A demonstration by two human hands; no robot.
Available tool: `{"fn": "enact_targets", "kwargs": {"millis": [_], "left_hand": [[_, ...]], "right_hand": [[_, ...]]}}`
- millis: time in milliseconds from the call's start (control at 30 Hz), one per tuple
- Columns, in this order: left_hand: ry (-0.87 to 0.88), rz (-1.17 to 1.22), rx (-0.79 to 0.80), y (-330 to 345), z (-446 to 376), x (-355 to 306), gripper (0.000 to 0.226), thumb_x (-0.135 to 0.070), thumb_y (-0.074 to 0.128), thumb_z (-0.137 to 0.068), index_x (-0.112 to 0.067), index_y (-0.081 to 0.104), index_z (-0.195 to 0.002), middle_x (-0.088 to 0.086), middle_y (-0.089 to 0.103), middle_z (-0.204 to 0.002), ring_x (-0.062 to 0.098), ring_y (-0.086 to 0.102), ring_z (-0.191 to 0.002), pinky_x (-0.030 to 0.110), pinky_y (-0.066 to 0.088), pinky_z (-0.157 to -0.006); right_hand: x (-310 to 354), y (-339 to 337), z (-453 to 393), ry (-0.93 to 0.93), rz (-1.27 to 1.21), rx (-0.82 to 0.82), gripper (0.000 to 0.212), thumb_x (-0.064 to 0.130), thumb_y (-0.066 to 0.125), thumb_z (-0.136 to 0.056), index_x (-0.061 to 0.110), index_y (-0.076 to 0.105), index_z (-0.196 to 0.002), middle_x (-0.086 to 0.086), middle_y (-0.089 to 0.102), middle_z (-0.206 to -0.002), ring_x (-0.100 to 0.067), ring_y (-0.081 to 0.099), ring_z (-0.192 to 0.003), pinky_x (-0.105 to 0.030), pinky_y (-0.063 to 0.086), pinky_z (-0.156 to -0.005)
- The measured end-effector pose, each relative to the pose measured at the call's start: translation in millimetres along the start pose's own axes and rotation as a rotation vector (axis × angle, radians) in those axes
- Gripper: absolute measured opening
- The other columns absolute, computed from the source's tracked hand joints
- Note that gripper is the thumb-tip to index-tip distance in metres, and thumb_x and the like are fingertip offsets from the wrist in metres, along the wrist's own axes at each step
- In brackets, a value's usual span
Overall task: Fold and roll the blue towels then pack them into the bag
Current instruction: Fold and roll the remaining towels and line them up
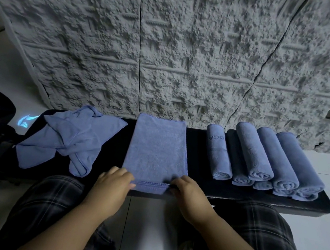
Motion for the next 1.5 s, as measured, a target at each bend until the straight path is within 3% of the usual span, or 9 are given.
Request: {"fn": "enact_targets", "kwargs": {"millis": [100,267,500,633,800,933,1133,1300,1500], "left_hand": [[-0.217,0.163,0.079,14,-3,29,0.024,-0.021,0.051,-0.095,-0.006,0.059,-0.077,0.001,0.048,-0.077,0.025,0.048,-0.080,0.035,0.043,-0.070],[-0.388,0.361,-0.008,16,-3,45,0.027,-0.014,0.060,-0.089,-0.012,0.045,-0.068,0.002,0.049,-0.072,0.021,0.050,-0.069,0.034,0.040,-0.063],[-0.206,0.071,-0.145,-9,-10,17,0.034,0.016,0.064,-0.061,-0.012,0.045,-0.065,0.005,0.045,-0.068,0.026,0.046,-0.060,0.035,0.040,-0.048],[-0.077,-0.064,-0.105,-5,-12,-12,0.035,0.018,0.049,-0.040,-0.013,0.047,-0.058,0.005,0.047,-0.064,0.026,0.051,-0.055,0.032,0.042,-0.041],[-0.091,-0.133,-0.005,12,-3,-17,0.042,-0.008,0.080,-0.037,-0.015,0.050,-0.066,0.003,0.049,-0.071,0.023,0.053,-0.063,0.032,0.047,-0.051],[-0.086,-0.159,-0.022,15,-4,-14,0.046,-0.020,0.090,-0.042,-0.014,0.055,-0.071,0.004,0.052,-0.072,0.023,0.055,-0.065,0.033,0.048,-0.053],[-0.072,-0.224,-0.116,6,-7,-16,0.038,0.007,0.072,-0.041,-0.014,0.054,-0.066,0.003,0.050,-0.068,0.024,0.054,-0.061,0.033,0.046,-0.050],[-0.140,-0.148,-0.105,6,-10,-3,0.040,0.000,0.083,-0.051,-0.021,0.055,-0.071,-0.005,0.053,-0.074,0.021,0.056,-0.069,0.034,0.043,-0.055],[-0.187,-0.030,-0.026,7,-16,7,0.026,-0.002,0.064,-0.078,-0.025,0.058,-0.089,-0.009,0.056,-0.088,0.018,0.051,-0.081,0.029,0.029,-0.068]], "right_hand": [[-10,1,-3,0.098,-0.047,0.002,0.022,0.016,0.047,-0.098,0.005,0.063,-0.107,-0.009,0.056,-0.106,-0.023,0.054,-0.098,-0.020,0.036,-0.079],[-23,2,-3,0.278,-0.060,-0.051,0.006,0.021,0.049,-0.096,0.016,0.047,-0.094,-0.008,0.053,-0.106,-0.024,0.052,-0.092,-0.032,0.038,-0.077],[4,-16,-4,0.066,0.394,-0.266,0.032,0.009,0.082,-0.054,0.018,0.056,-0.070,-0.001,0.052,-0.074,-0.024,0.052,-0.065,-0.030,0.032,-0.053],[21,1,-5,-0.114,0.363,-0.164,0.033,-0.001,0.079,-0.045,0.015,0.060,-0.066,-0.002,0.053,-0.073,-0.021,0.054,-0.062,-0.026,0.045,-0.047],[22,9,-2,-0.099,0.327,-0.167,0.013,0.019,0.047,-0.067,0.014,0.059,-0.068,-0.002,0.053,-0.075,-0.020,0.055,-0.064,-0.027,0.051,-0.052],[23,16,0,-0.084,0.387,-0.139,0.024,0.023,0.075,-0.058,0.015,0.058,-0.074,-0.002,0.053,-0.078,-0.020,0.054,-0.067,-0.026,0.051,-0.055],[21,11,-3,-0.117,0.427,-0.168,0.034,0.010,0.079,-0.053,0.016,0.058,-0.079,0.000,0.054,-0.074,-0.018,0.053,-0.063,-0.026,0.048,-0.052],[22,6,-1,-0.099,0.478,-0.228,0.025,0.013,0.036,-0.065,0.018,0.056,-0.079,0.000,0.054,-0.073,-0.019,0.053,-0.063,-0.026,0.044,-0.054],[12,-2,-6,0.048,0.373,-0.147,0.027,0.007,0.052,-0.069,0.017,0.063,-0.092,0.000,0.058,-0.088,-0.024,0.057,-0.083,-0.031,0.045,-0.070]]}}
Point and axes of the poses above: each hand's wrist, its own z-axis away from the middle knuckle, its own y-axis out of the palm, x = y × z, the point moved 9 cm from there along -z, towards the middle knuckle
